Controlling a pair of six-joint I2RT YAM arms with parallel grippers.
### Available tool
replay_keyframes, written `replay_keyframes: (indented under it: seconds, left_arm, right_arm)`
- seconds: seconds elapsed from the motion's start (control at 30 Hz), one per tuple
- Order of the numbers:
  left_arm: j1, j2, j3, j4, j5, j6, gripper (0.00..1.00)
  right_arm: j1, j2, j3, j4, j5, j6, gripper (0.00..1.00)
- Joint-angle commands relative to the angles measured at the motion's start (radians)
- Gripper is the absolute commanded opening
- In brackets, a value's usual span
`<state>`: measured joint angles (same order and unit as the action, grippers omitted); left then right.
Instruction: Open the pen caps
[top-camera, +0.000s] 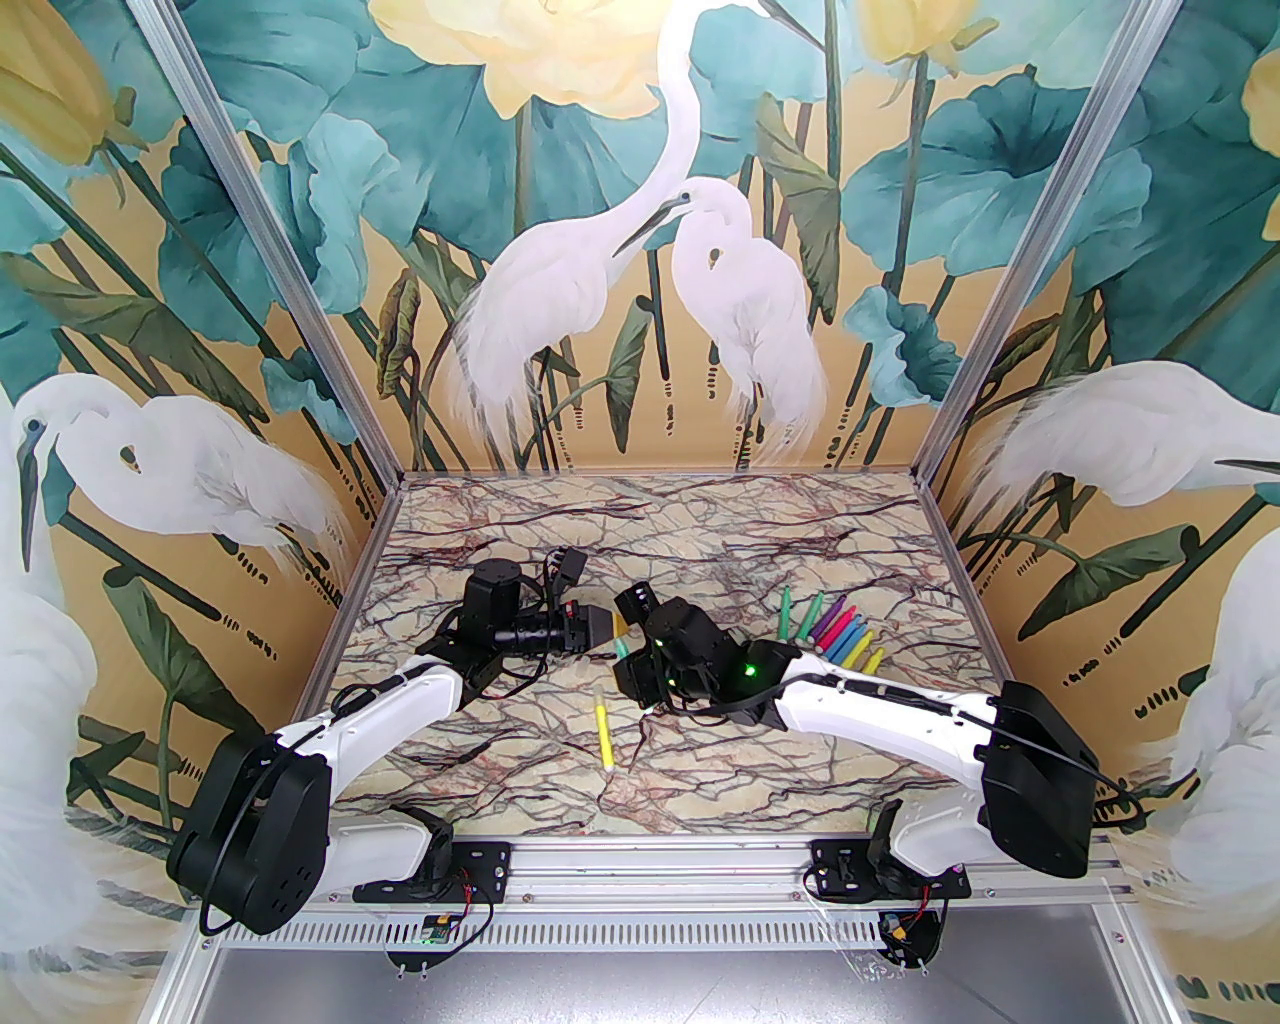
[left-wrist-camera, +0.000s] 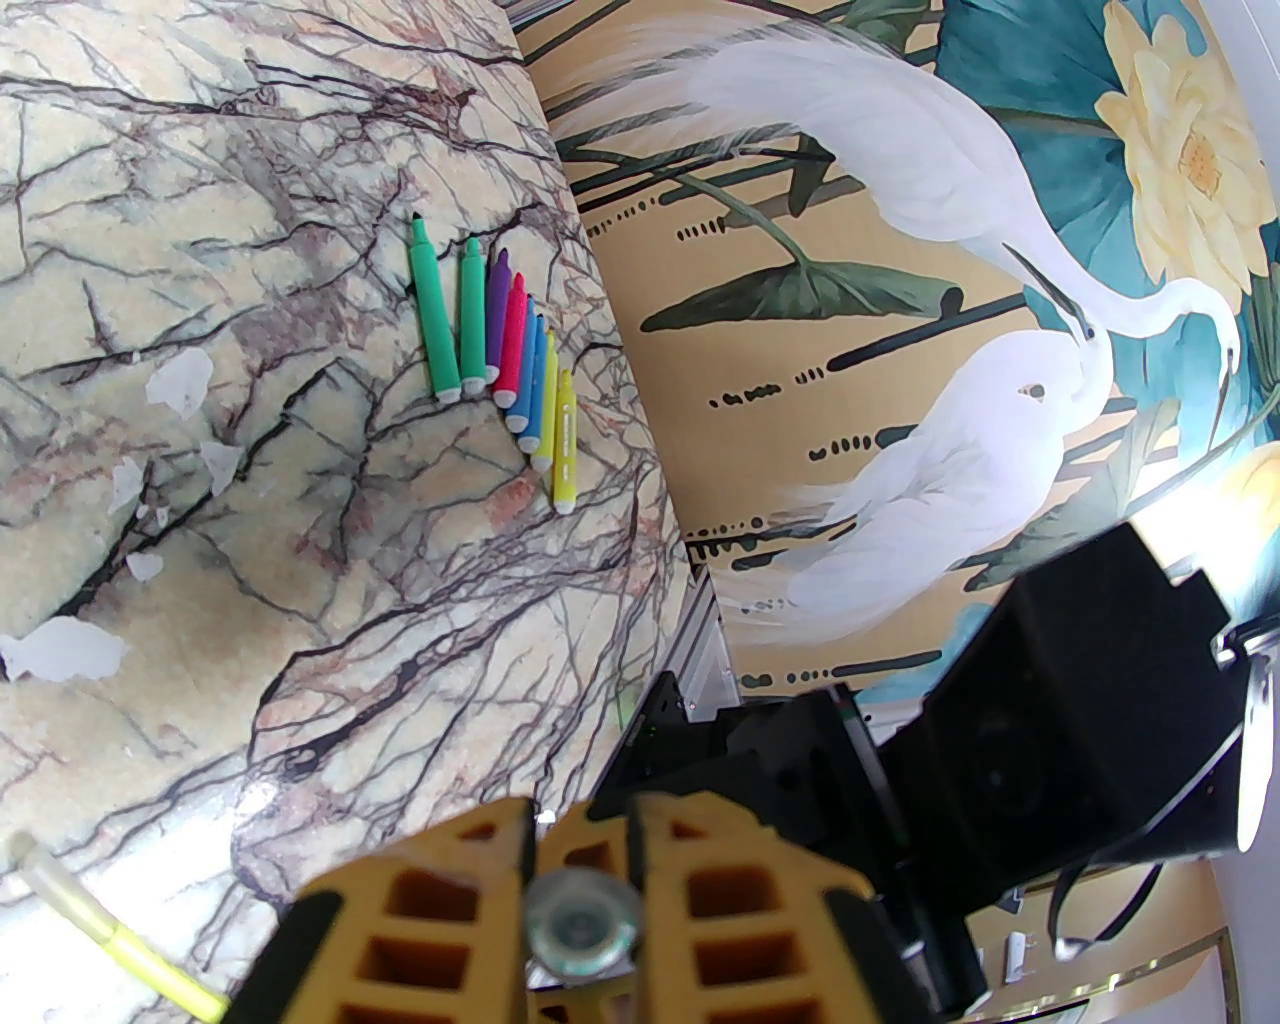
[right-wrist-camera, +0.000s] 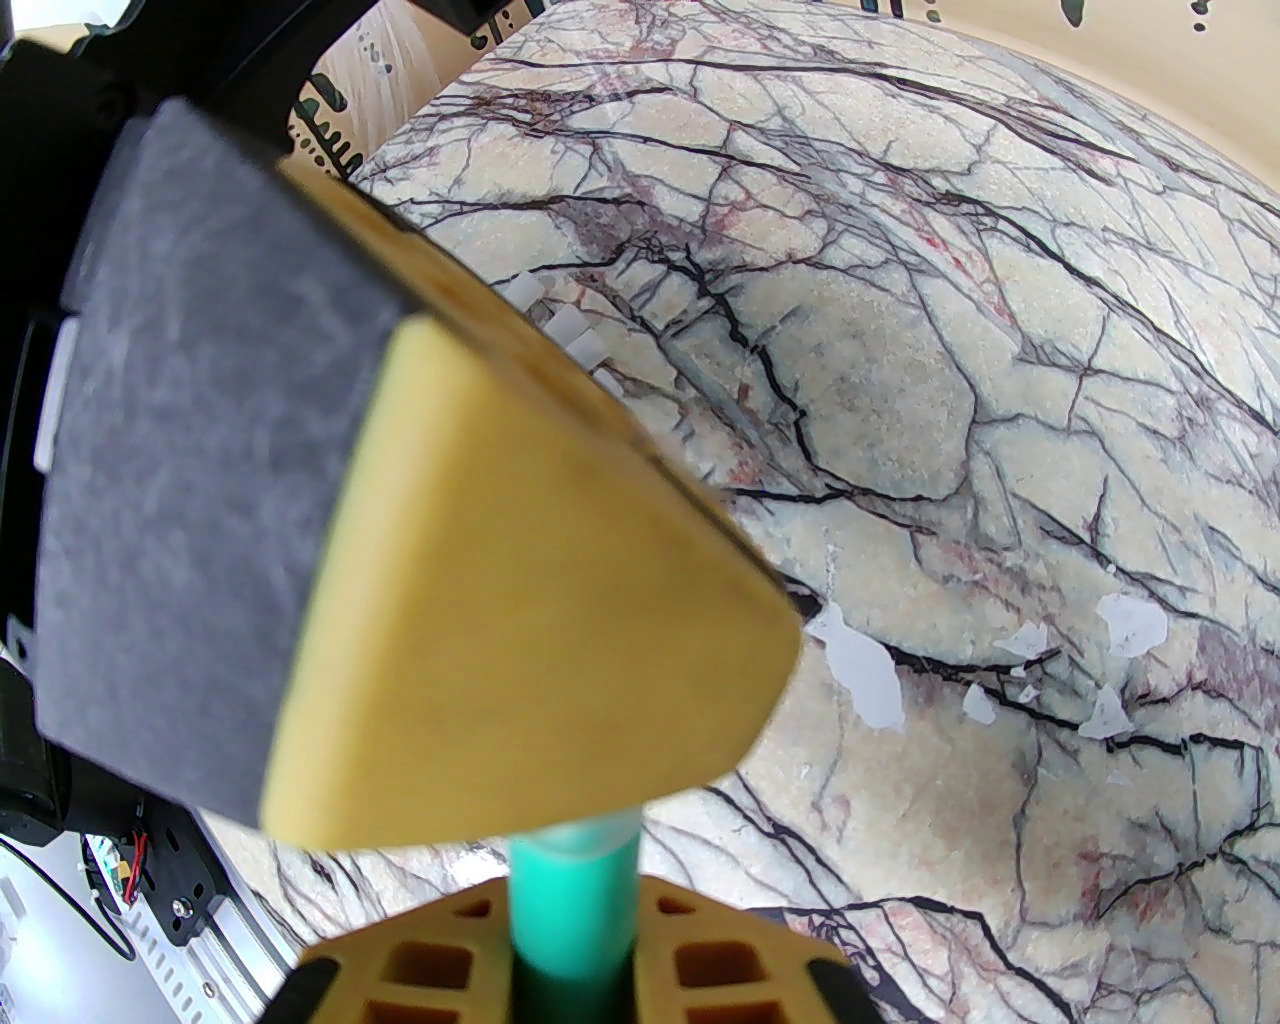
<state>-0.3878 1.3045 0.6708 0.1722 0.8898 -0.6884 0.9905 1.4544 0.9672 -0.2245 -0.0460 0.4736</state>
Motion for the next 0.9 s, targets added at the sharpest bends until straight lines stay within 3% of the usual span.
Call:
replay_keyframes:
  seconds: [0.0,0.2,0.87]
  left_arm:
    - [0.000,-0.017,0.044,-0.016,-0.022,0.008,0.00]
    - [0.034,-0.027,0.059,-0.042,-0.062,-0.007,0.00]
    - [0.100,0.015,0.078,-0.022,-0.048,-0.081,0.00]
  right_arm:
    - [0.000,-0.038,-0.030,-0.028,0.006,-0.008,0.14]
    - [0.000,-0.084,-0.068,-0.066,0.000,-0.033,0.13]
    - [0.002,-0.158,-0.145,-0.077,-0.010,-0.046,0.09]
